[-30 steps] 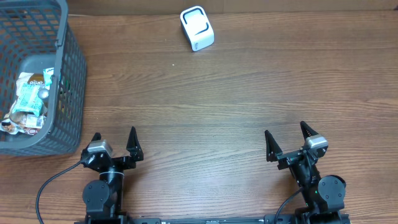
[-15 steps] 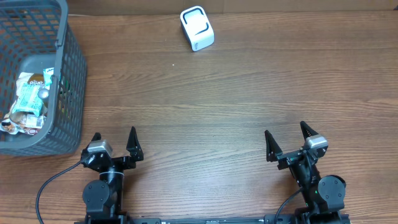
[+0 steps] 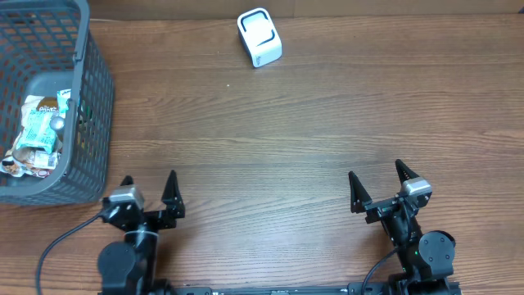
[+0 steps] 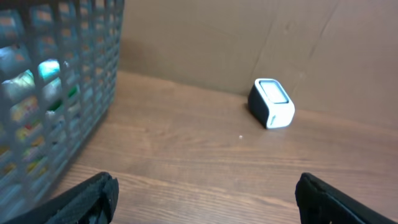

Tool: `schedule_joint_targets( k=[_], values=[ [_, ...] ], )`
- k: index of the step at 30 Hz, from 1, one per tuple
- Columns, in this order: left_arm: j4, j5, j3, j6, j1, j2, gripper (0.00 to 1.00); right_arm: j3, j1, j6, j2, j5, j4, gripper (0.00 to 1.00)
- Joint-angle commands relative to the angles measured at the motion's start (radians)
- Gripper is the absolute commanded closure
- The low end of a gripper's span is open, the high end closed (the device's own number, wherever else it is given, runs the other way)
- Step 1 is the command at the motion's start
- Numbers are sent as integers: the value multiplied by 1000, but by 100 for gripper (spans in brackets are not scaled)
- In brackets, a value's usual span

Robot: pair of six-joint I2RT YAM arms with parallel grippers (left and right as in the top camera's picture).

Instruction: Scan the item barcode

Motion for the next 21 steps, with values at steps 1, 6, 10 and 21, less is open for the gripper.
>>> schedule_joint_targets(
  k=[1,6,10,21],
  values=[
    [-77,-28,194,19,-2,37,11,-11,-2,-2,-11,-5,3,0],
    [-210,-27,425,46,-2,183,13,-11,-2,-2,-11,-5,3,0],
    [-348,-13,641,93,-2,370,13,-11,-2,-2,-11,-5,3,0],
    [-652,49,1077,165,-2,853,20,-11,-2,-2,-11,-5,3,0]
  ],
)
